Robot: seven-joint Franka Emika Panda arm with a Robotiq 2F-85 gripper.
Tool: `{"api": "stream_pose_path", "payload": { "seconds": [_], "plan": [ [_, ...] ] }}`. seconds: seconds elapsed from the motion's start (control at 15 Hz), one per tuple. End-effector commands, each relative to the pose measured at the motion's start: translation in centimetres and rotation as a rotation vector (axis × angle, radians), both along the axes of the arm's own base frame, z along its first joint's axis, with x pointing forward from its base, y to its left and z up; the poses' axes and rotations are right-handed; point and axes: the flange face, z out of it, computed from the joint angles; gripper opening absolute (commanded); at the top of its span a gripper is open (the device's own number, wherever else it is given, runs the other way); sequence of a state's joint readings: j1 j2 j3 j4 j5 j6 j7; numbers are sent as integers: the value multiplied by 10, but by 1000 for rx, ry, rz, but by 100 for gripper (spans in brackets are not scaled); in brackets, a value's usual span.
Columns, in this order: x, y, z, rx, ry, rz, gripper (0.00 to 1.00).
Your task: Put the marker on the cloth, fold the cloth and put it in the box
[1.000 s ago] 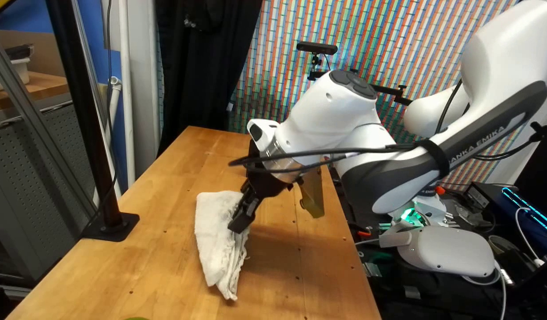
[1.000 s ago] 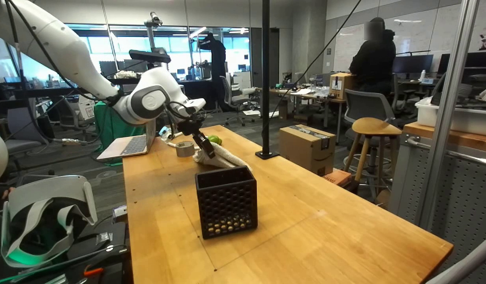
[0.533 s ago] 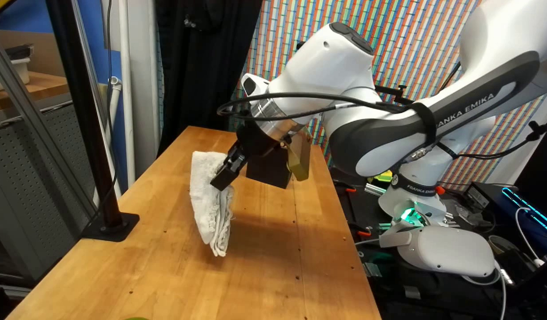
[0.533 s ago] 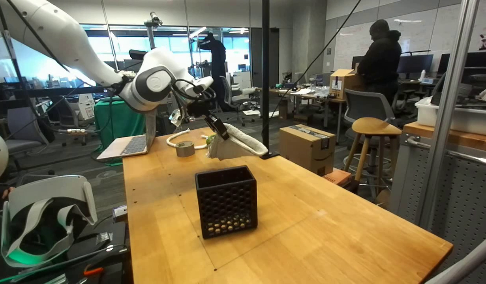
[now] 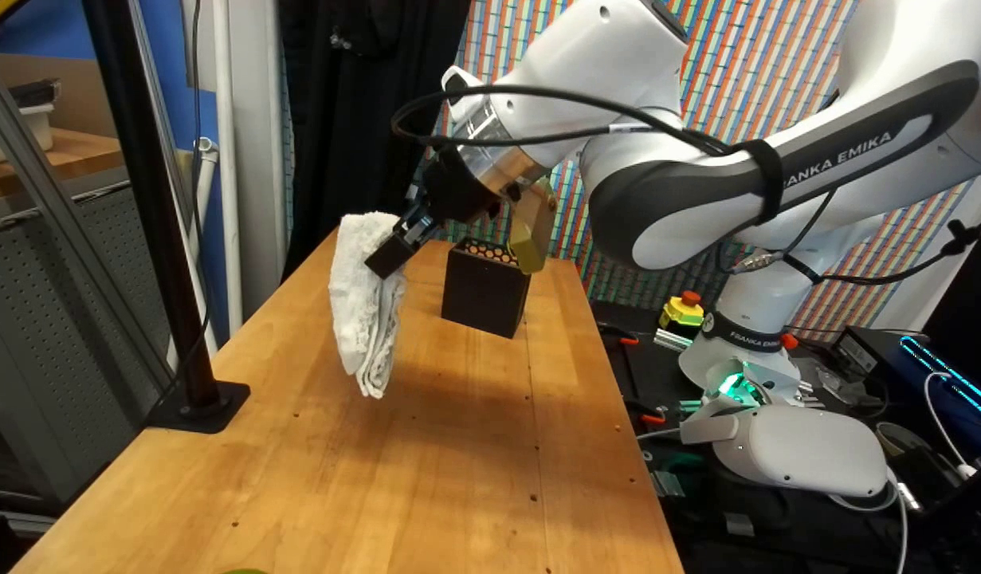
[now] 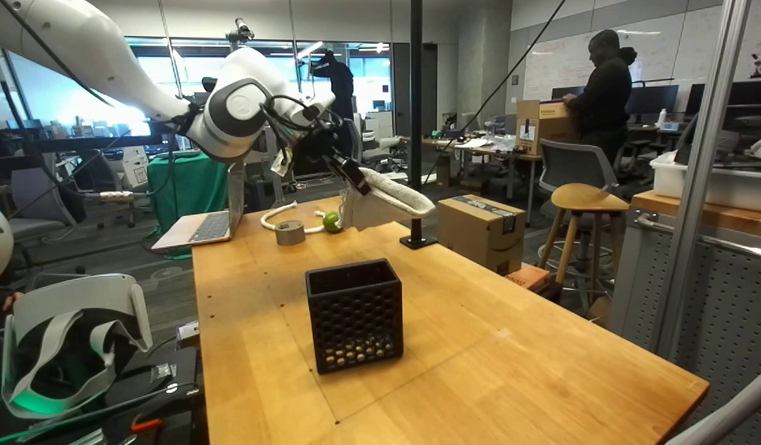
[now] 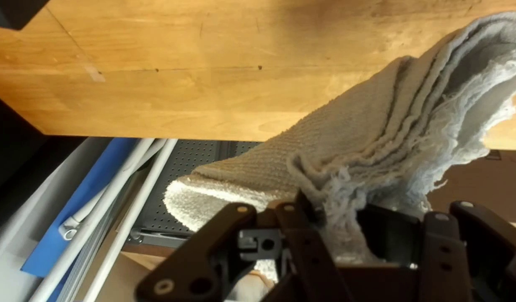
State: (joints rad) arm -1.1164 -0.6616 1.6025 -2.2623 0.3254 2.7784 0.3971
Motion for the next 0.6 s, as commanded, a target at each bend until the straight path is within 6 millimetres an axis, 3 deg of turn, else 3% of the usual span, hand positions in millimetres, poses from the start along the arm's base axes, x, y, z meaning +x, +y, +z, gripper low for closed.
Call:
{"api": "stream_pose_path", "payload": {
  "seconds": [0.0, 0.33, 0.53],
  "plan": [
    [3, -25, 37, -15, -96, -46, 8],
    [1, -63, 77, -54, -171, -103, 8],
    [-4, -82, 88, -62, -184, -138, 8]
  ]
}}
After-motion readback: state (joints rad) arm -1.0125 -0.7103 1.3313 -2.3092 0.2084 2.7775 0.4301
